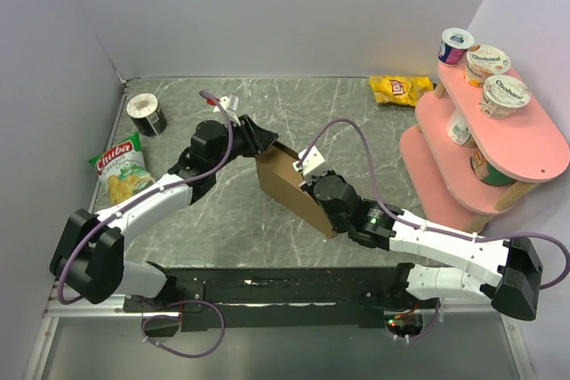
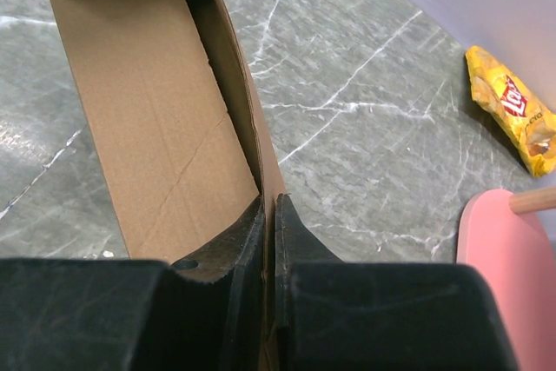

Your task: Fold the paper box

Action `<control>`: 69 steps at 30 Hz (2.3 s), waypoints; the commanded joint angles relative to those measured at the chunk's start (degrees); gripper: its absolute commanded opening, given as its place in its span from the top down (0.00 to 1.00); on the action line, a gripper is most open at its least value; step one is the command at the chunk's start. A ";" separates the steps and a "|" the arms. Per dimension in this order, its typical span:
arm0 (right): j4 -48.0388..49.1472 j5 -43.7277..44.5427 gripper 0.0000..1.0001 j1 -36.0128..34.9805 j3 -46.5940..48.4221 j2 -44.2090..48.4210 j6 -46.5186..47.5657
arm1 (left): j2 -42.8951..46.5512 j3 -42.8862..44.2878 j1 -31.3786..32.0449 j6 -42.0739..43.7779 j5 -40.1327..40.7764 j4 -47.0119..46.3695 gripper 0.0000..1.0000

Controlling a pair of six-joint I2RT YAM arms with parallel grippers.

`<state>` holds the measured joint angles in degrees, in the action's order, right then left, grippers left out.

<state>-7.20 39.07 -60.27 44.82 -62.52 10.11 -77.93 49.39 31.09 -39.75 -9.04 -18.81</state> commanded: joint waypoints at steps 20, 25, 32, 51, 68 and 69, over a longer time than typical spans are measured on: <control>-7.92 1.62 0.90 -0.20 -2.98 0.38 -3.87 | 0.85 -11.85 -3.05 1.43 3.59 19.16 0.80; -7.21 1.62 0.88 -0.72 -3.86 0.12 -3.96 | 0.33 -13.88 -3.41 0.72 2.54 15.56 0.80; -7.39 1.19 0.77 -2.92 -3.51 -0.06 -3.34 | -0.91 -15.20 -3.41 0.64 2.27 13.89 0.80; -11.87 -7.69 0.18 -4.50 4.83 13.30 -9.93 | -0.47 -15.99 -3.41 1.86 3.76 14.15 0.82; -10.64 -3.74 0.21 7.44 3.53 18.75 -30.06 | 1.73 -16.78 -2.62 3.45 3.32 13.10 0.82; -10.38 -3.22 0.22 7.62 3.17 18.40 -30.06 | 1.73 -16.78 -2.44 3.36 3.41 13.10 0.82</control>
<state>-18.52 33.34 -54.57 49.41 -44.01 -15.49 -72.55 37.71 27.97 -40.58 -7.11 -27.18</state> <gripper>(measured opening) 0.786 0.337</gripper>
